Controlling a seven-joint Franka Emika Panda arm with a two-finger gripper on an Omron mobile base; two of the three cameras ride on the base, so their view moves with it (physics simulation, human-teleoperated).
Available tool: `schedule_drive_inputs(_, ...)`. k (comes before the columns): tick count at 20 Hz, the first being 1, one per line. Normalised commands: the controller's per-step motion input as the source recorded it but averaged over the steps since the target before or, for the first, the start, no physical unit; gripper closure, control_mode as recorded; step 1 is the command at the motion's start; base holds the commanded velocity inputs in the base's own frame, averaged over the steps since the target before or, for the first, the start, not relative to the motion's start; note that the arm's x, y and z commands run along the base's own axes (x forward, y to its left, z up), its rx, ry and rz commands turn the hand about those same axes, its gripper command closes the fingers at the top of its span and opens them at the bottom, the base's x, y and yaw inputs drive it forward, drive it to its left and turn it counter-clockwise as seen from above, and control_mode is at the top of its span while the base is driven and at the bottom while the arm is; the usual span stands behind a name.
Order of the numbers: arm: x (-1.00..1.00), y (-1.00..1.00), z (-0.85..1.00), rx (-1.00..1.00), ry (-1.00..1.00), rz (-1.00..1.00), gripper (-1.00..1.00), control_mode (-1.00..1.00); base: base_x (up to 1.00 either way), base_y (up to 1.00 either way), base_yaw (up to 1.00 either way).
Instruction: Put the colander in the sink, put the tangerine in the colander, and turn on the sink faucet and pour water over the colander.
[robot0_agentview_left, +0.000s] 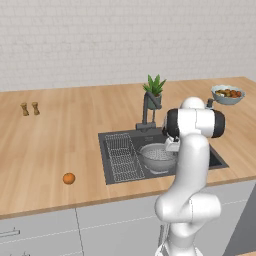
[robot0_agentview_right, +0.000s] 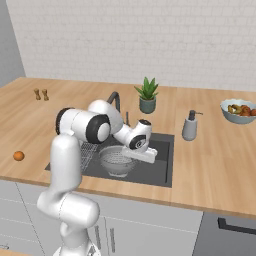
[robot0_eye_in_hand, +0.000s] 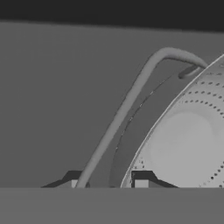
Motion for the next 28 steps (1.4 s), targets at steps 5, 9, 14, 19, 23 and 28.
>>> schedule_drive_inputs(5,0.06,-0.06,-0.33,0.01,-0.06,0.12,1.00,-1.00,0.00,0.00,0.00)
schedule_drive_inputs(9,-0.01,0.01,-0.25,0.06,-0.08,0.07,1.00,-1.00,0.00,0.00,0.00)
schedule_drive_inputs(14,-0.11,0.11,-0.22,0.07,-0.06,0.02,1.00,-1.00,0.00,0.00,0.00)
schedule_drive_inputs(19,-0.11,0.16,-0.23,0.01,-0.05,0.00,-1.00,-1.00,0.00,0.00,0.00)
schedule_drive_inputs(23,-0.10,-0.08,-0.15,0.00,-0.06,0.03,-1.00,-1.00,0.00,0.00,0.00)
schedule_drive_inputs(28,-0.10,0.00,0.01,0.04,-0.04,0.01,-1.00,-1.00,0.00,0.00,0.00)
